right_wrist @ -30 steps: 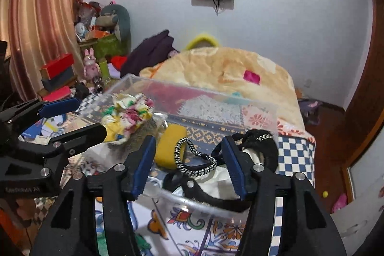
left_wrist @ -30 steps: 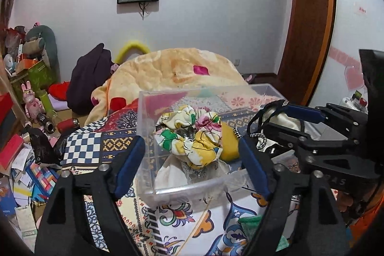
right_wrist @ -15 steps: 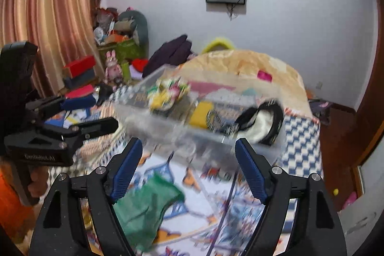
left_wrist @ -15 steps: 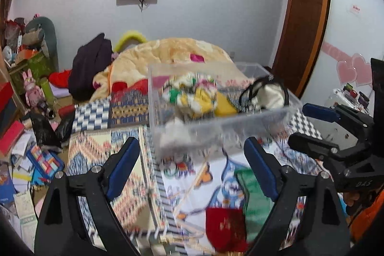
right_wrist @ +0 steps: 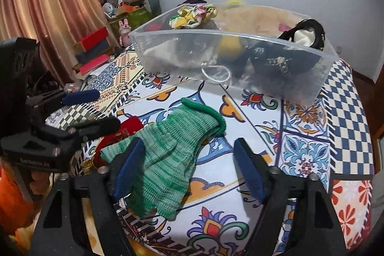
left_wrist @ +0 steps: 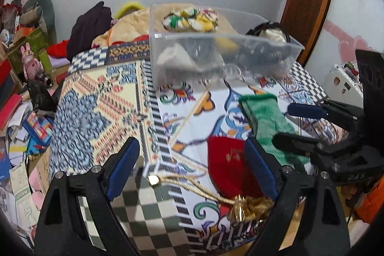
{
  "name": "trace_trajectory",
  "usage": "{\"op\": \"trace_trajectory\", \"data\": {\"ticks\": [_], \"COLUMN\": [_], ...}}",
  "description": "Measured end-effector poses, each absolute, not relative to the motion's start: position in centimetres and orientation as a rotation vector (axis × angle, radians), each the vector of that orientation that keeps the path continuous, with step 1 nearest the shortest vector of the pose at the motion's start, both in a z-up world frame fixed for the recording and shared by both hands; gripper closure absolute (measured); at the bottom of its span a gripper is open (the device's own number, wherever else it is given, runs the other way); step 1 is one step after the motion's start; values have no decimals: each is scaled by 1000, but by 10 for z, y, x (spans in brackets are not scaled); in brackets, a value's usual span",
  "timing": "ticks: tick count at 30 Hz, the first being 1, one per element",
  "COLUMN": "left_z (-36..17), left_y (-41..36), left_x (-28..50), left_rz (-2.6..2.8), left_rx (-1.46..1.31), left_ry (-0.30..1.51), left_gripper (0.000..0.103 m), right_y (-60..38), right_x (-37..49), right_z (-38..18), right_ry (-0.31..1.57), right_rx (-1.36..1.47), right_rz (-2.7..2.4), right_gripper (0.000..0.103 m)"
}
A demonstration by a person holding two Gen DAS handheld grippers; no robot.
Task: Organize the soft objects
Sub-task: 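Grasp the green knit sock with the right tool while the left tool reaches the red pouch, then grasp the red pouch with the left tool while the right tool lifts the sock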
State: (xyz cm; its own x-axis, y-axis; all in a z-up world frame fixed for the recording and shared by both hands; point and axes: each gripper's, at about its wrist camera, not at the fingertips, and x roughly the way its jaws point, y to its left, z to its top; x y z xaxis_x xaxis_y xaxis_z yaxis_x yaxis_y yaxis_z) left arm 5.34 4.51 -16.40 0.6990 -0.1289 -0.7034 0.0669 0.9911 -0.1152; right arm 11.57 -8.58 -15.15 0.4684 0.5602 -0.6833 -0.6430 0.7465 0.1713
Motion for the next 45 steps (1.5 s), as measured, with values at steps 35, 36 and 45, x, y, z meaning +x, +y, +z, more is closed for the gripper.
{"op": "trace_trajectory", "data": {"ticks": [35, 36, 45], "left_z": [-177, -177, -176], "left_y": [-4, -5, -5], "left_x": [43, 43, 41], "left_rz": [-182, -175, -155], "left_rx": [-38, -28, -8], "left_ry": [816, 813, 773], "left_gripper": [14, 15, 65], "right_y": [-145, -142, -134], "right_x": [101, 101, 96], "right_z": [-143, -145, -141], "right_ry": [772, 773, 717], "right_rx": [-26, -38, -77], "right_rz": [622, 626, 652], "right_gripper": [42, 42, 93]}}
